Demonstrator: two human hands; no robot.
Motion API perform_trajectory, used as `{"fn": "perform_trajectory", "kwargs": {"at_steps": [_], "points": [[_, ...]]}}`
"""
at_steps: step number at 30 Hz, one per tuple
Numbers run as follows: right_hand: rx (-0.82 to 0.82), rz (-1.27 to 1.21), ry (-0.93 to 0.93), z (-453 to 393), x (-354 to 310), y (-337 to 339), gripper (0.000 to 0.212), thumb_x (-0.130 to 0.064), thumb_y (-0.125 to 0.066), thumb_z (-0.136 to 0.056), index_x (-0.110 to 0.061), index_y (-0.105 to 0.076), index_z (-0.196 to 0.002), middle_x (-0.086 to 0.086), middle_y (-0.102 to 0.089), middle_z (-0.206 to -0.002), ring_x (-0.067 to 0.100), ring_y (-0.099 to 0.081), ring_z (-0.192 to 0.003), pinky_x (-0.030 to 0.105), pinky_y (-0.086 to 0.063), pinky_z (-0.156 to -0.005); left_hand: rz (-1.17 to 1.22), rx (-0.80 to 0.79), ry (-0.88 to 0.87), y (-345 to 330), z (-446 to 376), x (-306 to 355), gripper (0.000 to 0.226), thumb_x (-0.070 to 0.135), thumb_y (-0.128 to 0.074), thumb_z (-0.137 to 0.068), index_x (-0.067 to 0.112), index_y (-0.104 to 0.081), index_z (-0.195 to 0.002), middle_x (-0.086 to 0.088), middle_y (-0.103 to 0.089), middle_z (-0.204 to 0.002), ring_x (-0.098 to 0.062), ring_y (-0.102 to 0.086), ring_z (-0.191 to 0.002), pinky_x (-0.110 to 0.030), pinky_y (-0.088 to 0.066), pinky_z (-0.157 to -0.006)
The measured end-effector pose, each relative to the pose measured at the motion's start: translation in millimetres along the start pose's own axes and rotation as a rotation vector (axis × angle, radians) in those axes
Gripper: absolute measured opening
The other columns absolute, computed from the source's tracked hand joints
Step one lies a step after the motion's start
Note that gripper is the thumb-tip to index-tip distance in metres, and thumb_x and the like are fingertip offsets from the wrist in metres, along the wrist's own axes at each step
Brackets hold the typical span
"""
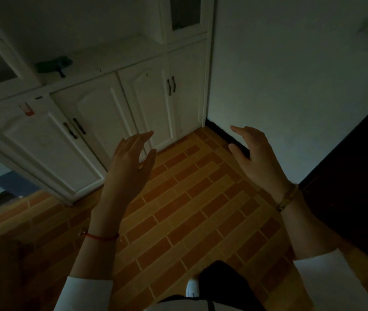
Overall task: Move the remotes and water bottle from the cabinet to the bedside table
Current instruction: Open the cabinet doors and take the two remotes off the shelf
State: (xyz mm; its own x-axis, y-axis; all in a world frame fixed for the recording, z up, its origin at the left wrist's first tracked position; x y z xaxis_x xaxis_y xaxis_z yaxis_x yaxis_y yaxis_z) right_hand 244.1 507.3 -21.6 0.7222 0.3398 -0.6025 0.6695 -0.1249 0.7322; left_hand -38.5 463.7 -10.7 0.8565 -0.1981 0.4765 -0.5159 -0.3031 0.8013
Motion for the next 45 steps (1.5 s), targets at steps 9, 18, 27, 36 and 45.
{"fn": "perform_trajectory", "kwargs": {"at_steps": [9,18,27,36,45], "points": [[-0.001,-0.032,-0.021,-132.6,69.6,-34.9,0.045,-0.029,-0.050,-0.095,-0.017,-0.044,-0.138,0.006,-0.049,-0.139,0.019,-0.035,-0.134,0.035,-0.030,-0.111,-0.007,-0.035,0.004,-66.9,-138.5,-36.1,0.044,0.031,-0.047,-0.096,0.019,-0.044,-0.139,-0.009,-0.055,-0.134,-0.025,-0.048,-0.125,-0.051,-0.037,-0.107],[-0.004,-0.071,0.070,-327.6,137.2,-38.4,0.047,-0.037,-0.047,-0.094,-0.019,-0.044,-0.137,0.005,-0.051,-0.136,0.016,-0.038,-0.131,0.026,-0.026,-0.108,-0.012,0.042,0.006,-122.2,-317.0,-48.8,0.044,0.031,-0.048,-0.096,0.019,-0.045,-0.138,-0.007,-0.055,-0.134,-0.024,-0.053,-0.121,-0.047,-0.041,-0.105],[-0.055,-0.084,0.176,-494.4,168.1,-63.4,0.048,-0.037,-0.044,-0.093,-0.019,-0.043,-0.137,0.004,-0.050,-0.136,0.009,-0.033,-0.127,0.027,-0.025,-0.109,-0.023,0.100,0.077,-154.3,-444.2,-83.2,0.044,0.030,-0.048,-0.097,0.018,-0.044,-0.139,-0.008,-0.053,-0.136,-0.022,-0.049,-0.126,-0.041,-0.039,-0.107],[-0.076,-0.115,0.208,-629.0,186.0,-119.4,0.044,-0.031,-0.048,-0.095,-0.020,-0.043,-0.137,0.005,-0.048,-0.138,0.018,-0.036,-0.133,0.037,-0.029,-0.113,0.011,0.129,0.113,-187.5,-566.8,-150.9,0.044,0.031,-0.047,-0.096,0.019,-0.045,-0.139,-0.006,-0.054,-0.135,-0.022,-0.049,-0.126,-0.045,-0.039,-0.107],[-0.014,-0.145,0.259,-784.5,163.3,-158.9,0.043,-0.023,-0.052,-0.095,-0.012,-0.046,-0.136,0.006,-0.051,-0.135,0.019,-0.041,-0.128,0.027,-0.029,-0.109,0.022,0.230,0.048,-176.6,-718.5,-213.1,0.043,0.029,-0.049,-0.096,0.018,-0.046,-0.138,-0.004,-0.056,-0.135,-0.019,-0.052,-0.124,-0.041,-0.042,-0.105]]}}
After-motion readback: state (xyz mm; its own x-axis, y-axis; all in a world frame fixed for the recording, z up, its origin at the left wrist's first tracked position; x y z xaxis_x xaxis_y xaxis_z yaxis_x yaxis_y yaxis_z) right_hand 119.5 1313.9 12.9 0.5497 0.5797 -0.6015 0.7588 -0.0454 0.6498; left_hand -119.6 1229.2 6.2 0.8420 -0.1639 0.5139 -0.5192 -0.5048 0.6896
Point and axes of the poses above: each hand's wrist, its own z-axis away from the middle knuckle, its own y-axis out of the back of the hand, x = y × z, the point moved 1 cm from there along -z, towards the middle knuckle
